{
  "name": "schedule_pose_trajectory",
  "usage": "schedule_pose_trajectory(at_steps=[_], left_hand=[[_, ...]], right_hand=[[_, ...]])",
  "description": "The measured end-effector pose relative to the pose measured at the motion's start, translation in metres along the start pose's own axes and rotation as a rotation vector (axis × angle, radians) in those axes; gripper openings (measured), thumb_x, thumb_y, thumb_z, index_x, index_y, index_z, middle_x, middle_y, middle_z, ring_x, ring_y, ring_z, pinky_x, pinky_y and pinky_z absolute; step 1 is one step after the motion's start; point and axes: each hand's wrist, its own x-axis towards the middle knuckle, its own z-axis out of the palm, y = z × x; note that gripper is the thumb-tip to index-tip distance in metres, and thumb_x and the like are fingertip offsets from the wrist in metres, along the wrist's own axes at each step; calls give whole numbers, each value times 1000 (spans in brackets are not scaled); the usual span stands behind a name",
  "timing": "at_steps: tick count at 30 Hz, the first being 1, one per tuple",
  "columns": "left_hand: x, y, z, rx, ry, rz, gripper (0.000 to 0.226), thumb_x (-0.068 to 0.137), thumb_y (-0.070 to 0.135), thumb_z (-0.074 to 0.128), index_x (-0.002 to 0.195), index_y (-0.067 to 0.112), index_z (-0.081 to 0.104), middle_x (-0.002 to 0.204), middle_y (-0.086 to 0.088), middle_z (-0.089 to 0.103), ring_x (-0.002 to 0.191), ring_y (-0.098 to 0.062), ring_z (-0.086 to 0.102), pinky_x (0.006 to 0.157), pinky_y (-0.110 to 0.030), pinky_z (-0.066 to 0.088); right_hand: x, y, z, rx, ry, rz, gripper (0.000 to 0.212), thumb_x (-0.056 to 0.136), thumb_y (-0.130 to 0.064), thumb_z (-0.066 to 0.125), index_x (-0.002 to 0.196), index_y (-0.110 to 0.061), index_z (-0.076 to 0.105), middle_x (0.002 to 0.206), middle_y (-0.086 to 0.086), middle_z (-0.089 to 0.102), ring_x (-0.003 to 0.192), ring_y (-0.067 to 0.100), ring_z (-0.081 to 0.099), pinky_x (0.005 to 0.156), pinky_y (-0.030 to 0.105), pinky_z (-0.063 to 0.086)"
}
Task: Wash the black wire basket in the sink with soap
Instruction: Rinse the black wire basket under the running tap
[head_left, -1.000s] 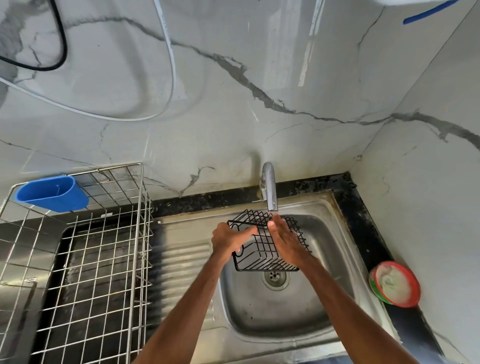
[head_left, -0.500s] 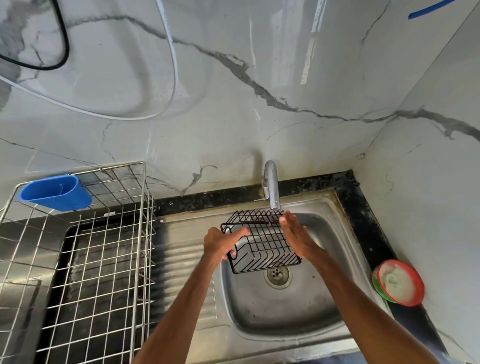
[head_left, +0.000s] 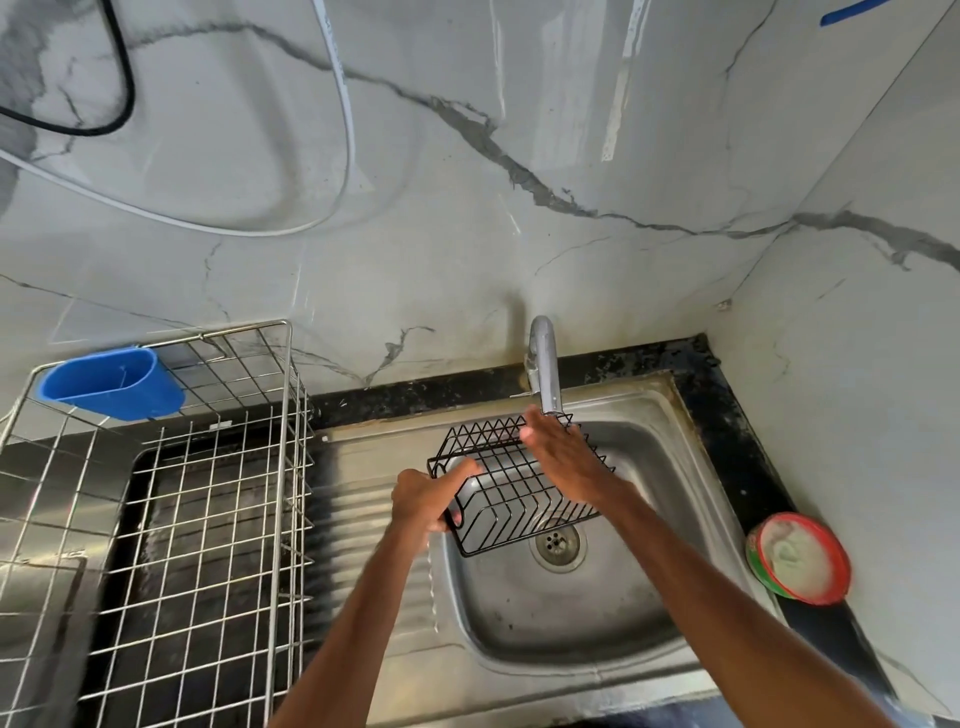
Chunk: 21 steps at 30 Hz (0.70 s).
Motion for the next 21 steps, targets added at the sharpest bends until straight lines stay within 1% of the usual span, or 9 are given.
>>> schedule_pose_trajectory(at_steps=[2,5,8,10,13,15,17,19,21], left_hand=[[-1,-2,0,-11,8,8,76,42,58,88,84,-4,74,68,-15,76,72,-36,78,68,-54,66],[-2,-2,3,-17,8,11,71,49,55,91,83,-5,74,65,-16,75,65,-32,77,69,-53,65],[-2,1,10,-22,15,2,67,55,52,92,85,-4,74,65,-15,75,68,-30,78,69,-52,66],[-3,4,14,-29,21,-6,75,51,57,91,91,-3,72,70,-14,77,64,-27,78,66,-50,66],[-1,4,18,-30,33,-14,87,50,63,91,103,-2,68,85,-15,77,56,-22,76,61,-48,66],[0,4,18,-14,36,-12,84,55,63,92,102,-3,69,77,-15,77,57,-22,76,61,-46,66],[0,3,16,-15,36,-15,84,51,63,91,99,-2,70,70,-14,77,59,-22,76,65,-48,66],[-1,2,13,-21,31,-19,83,45,60,90,97,-2,70,70,-14,77,60,-24,77,67,-50,66],[-2,2,11,-31,27,-15,78,50,55,92,98,-2,70,79,-16,78,63,-25,78,65,-51,66]], right_hand=[[3,21,-12,57,3,107,82,95,-69,-5,162,-23,7,170,1,-1,156,18,-2,124,57,1],[-1,33,-16,72,-17,203,87,90,-72,-3,161,-23,-5,168,-2,-13,155,17,-9,122,58,-3],[-14,19,-5,36,27,232,90,90,-75,-5,159,-17,-14,167,2,-18,154,18,-15,120,53,-11],[-29,1,5,39,56,167,97,85,-80,-10,158,-18,-16,165,-1,-21,153,18,-19,118,49,-16],[-48,-26,14,26,-9,-55,102,76,-86,-19,157,-25,-18,164,-6,-26,151,11,-23,121,46,-17],[-44,-33,11,28,-54,-140,84,90,-75,-9,158,-26,-16,164,-9,-24,151,7,-22,121,42,-16],[-28,-31,2,-15,-57,-134,68,104,-58,5,160,-24,-10,164,-7,-20,151,9,-17,121,43,-11],[-7,-16,-6,-103,-5,-85,55,111,-38,21,161,-18,6,168,2,-5,154,18,-4,123,52,1],[10,12,-13,-131,8,13,49,110,-29,27,157,-17,21,167,13,11,155,30,8,122,60,18]])
